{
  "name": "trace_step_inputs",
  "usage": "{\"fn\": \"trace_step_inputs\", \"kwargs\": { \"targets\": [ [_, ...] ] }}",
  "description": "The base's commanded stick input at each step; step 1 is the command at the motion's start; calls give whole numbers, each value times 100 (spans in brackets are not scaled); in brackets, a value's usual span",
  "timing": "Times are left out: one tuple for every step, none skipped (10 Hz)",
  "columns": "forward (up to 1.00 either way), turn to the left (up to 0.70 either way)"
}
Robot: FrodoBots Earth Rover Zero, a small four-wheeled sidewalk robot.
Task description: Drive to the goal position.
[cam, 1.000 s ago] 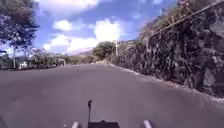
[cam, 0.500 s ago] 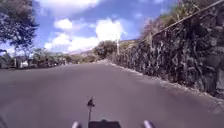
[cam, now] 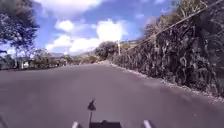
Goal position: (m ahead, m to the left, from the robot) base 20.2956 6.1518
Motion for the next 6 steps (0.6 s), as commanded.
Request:
{"fn": "trace_step_inputs", "kwargs": {
  "targets": [
    [63,0],
    [63,0],
    [63,0],
    [63,0],
    [63,0],
    [63,0]
  ]
}}
